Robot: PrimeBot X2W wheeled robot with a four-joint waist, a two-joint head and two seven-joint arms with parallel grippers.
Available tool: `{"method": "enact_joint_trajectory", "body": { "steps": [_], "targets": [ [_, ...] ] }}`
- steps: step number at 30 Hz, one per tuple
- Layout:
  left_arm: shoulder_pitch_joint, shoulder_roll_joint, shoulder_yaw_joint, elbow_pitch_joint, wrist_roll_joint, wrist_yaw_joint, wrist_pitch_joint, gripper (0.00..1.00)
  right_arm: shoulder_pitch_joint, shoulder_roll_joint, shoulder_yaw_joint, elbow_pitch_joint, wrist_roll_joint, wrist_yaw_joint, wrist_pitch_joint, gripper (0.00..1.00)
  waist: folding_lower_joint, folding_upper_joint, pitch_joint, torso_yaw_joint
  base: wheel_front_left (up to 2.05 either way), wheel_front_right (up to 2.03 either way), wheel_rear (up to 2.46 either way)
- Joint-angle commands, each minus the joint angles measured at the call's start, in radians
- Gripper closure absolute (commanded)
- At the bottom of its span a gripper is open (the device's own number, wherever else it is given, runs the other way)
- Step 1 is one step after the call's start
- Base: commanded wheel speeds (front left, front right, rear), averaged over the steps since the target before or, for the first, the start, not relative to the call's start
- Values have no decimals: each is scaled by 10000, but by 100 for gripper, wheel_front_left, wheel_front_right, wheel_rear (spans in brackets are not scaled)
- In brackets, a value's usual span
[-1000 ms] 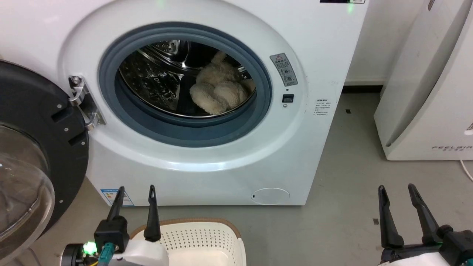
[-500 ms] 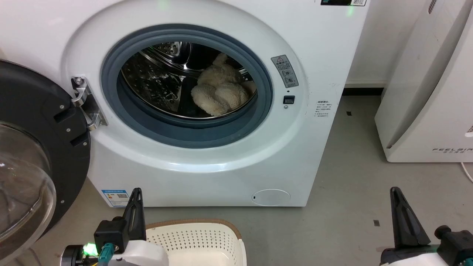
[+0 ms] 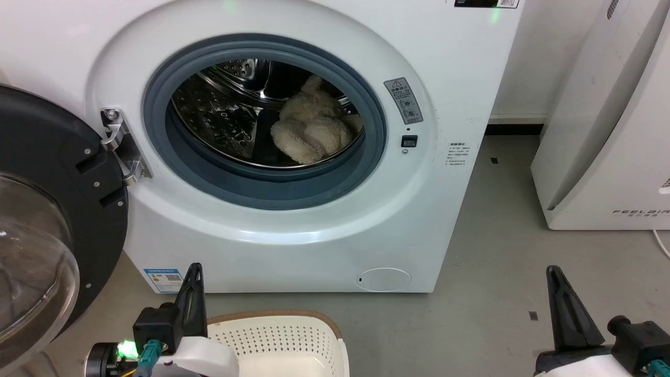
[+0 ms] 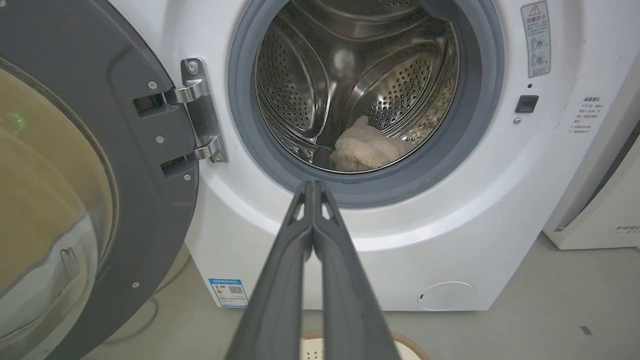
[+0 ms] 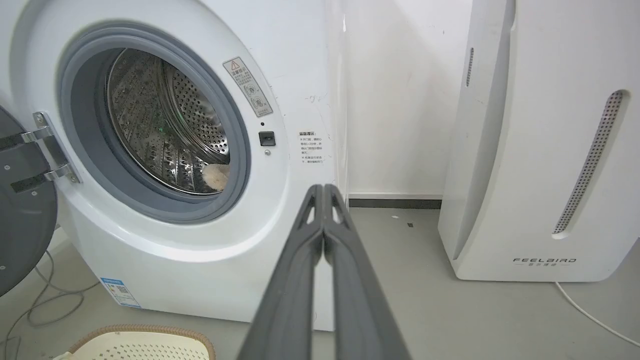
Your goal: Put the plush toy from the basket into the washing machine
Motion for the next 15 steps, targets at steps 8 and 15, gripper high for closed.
{"method": "enact_joint_trajectory", "body": {
  "steps": [8,15],
  "targets": [
    [72,-42,39,-221,110,-96,212,100,-211,-1,63,23,-206,-2,214,100,0,0,2,-8,0,0,0],
    [86,-51,53,-334,141,-144,355,100,-262,-1,92,28,-291,-3,358,100,0,0,3,-14,0,0,0]
  ]
}}
